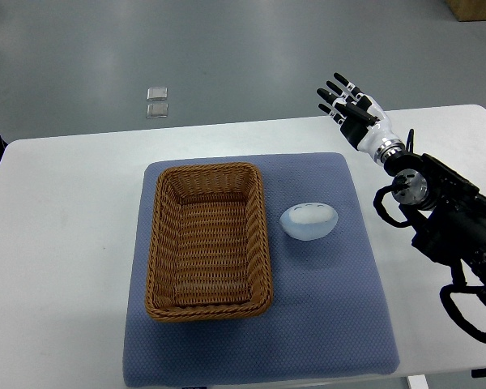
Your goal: Place blue toy in brown basket
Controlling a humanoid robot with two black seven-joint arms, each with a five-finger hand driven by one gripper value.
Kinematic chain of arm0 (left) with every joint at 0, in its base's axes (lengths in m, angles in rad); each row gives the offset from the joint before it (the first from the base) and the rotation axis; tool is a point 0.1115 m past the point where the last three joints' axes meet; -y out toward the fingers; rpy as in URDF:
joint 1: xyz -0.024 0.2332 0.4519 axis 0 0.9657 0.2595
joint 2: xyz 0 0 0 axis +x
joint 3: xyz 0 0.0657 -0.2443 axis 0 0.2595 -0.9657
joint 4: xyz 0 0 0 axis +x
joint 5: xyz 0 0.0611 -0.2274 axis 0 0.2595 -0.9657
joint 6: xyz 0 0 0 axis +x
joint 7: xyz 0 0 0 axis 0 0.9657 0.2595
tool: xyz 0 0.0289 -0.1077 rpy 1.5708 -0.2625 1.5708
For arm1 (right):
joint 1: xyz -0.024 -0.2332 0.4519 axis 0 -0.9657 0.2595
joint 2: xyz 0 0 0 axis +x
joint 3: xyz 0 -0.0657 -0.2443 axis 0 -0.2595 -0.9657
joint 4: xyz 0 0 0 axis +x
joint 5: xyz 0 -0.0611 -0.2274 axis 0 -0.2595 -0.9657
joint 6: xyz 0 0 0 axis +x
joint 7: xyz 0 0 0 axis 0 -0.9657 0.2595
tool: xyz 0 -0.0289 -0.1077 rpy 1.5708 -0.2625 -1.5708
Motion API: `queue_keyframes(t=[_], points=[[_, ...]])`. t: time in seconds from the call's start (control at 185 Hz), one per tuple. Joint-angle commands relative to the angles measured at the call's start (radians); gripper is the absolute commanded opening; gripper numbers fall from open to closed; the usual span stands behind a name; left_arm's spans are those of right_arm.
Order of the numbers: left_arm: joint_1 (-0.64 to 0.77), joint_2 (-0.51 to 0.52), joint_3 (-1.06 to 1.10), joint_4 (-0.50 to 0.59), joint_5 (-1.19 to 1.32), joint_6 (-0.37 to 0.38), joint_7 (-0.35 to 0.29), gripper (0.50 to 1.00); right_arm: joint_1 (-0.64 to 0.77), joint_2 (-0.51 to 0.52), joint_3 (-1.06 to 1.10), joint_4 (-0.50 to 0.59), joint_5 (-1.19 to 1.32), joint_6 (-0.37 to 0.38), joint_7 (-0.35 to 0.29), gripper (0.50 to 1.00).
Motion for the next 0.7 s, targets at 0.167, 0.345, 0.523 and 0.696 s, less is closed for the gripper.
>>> queue_keyframes(t=[0.167, 0.345, 0.523, 0.696], points=[[0.000, 0.000, -0.002, 0.001, -0.002, 0.000, 0.000, 1.000, 0.002, 0.001, 0.000, 0.000, 0.000, -0.002, 0.000, 0.907], [0.000, 0.000, 0.004, 0.015, -0.002, 0.001, 0.000, 1.000, 0.002, 0.000, 0.000, 0.000, 0.001, -0.002, 0.000, 0.907], [0.001, 0.000, 0.009, 0.005, 0.000, 0.001, 0.000, 1.000, 0.002, -0.002, 0.000, 0.000, 0.000, 0.000, 0.000, 0.907], [0.001, 0.000, 0.009, 0.012, 0.000, 0.001, 0.001, 1.000, 0.002, -0.003, 0.000, 0.000, 0.000, -0.002, 0.000, 0.907]])
